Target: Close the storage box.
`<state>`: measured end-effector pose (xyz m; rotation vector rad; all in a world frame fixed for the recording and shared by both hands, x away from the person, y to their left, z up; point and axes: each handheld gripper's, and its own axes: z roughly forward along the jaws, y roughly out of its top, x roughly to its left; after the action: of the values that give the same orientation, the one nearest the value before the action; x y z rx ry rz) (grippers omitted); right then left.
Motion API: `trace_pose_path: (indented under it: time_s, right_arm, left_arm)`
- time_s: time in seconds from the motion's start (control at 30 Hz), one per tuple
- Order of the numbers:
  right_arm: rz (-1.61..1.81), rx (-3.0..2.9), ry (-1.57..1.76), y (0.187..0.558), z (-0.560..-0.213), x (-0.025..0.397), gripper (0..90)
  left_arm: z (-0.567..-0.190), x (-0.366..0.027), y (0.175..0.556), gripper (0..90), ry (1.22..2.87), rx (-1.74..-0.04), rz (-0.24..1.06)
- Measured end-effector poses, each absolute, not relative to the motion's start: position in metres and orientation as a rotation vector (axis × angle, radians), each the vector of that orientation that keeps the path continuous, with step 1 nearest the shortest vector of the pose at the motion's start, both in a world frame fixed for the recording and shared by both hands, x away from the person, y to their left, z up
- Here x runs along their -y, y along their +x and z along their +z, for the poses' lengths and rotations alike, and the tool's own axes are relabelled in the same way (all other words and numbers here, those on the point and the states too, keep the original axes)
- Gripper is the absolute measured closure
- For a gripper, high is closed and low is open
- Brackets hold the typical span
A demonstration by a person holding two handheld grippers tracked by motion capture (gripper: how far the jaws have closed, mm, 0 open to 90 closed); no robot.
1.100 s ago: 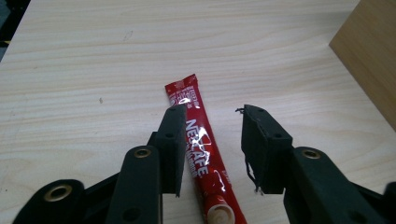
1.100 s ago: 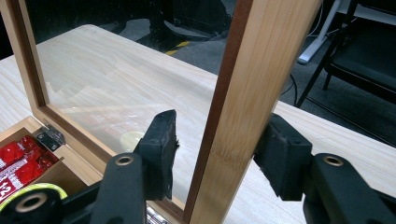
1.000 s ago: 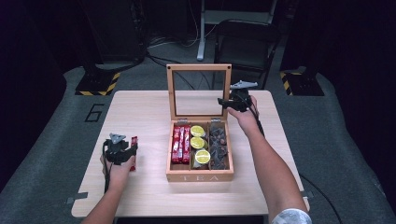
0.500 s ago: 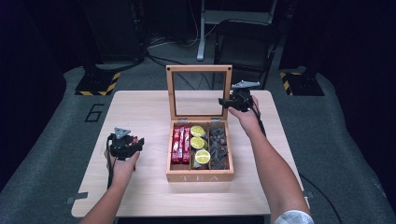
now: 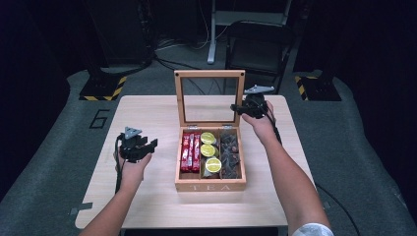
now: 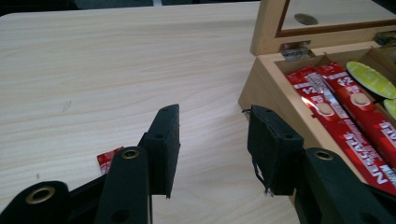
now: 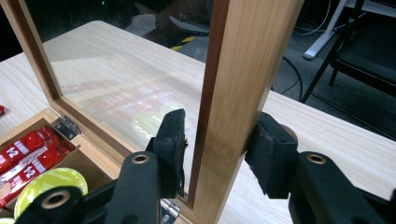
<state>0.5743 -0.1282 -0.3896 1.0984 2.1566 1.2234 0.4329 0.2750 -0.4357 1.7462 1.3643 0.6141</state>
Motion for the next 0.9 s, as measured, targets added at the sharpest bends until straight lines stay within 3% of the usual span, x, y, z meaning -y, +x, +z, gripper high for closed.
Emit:
trace_pose_path:
  time_s: [0.9]
  right_arm:
    - [1.234,-2.156,1.015,0.548,-0.388,0.134,63.8]
  left_arm:
    - [-0.384,-0.241,0.447,51.4,1.802,-1.196,0.616]
